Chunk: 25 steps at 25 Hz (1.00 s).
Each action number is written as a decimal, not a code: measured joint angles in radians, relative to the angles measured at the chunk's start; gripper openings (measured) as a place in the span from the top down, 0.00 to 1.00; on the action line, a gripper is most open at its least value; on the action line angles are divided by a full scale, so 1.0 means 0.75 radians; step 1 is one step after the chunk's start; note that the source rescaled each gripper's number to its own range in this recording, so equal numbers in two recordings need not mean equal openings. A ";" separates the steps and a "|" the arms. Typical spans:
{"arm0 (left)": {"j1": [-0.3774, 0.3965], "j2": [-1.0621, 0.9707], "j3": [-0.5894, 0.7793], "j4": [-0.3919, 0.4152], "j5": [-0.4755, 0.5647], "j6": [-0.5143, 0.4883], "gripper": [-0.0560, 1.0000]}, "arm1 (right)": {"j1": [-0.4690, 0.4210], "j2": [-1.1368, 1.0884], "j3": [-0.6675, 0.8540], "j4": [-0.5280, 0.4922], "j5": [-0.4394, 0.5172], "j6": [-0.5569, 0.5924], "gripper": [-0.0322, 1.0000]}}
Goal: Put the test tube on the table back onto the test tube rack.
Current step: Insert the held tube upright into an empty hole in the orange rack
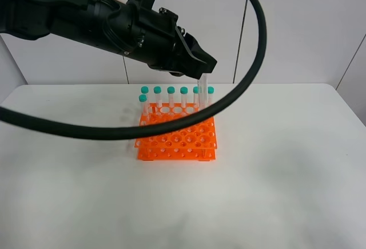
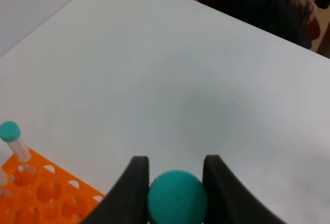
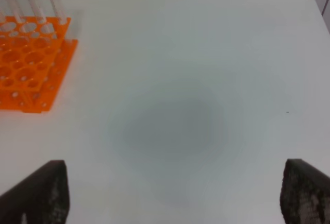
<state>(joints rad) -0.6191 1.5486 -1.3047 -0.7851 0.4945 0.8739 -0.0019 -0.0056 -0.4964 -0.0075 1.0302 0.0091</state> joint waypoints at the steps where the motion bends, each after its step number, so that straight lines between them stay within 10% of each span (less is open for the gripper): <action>1: 0.000 0.000 0.000 0.000 -0.009 0.003 0.95 | 0.000 0.000 0.000 0.000 0.000 0.000 0.14; 11: 0.000 0.000 0.048 0.112 -0.227 -0.020 0.95 | 0.000 0.000 0.000 0.002 0.000 0.000 0.14; 25: 0.082 0.217 0.092 0.836 -0.577 -1.025 0.95 | 0.000 0.000 0.000 0.003 0.000 0.000 0.14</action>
<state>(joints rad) -0.5579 1.7114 -1.2355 -0.1583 0.0615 0.1049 -0.0019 -0.0056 -0.4964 -0.0053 1.0302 0.0091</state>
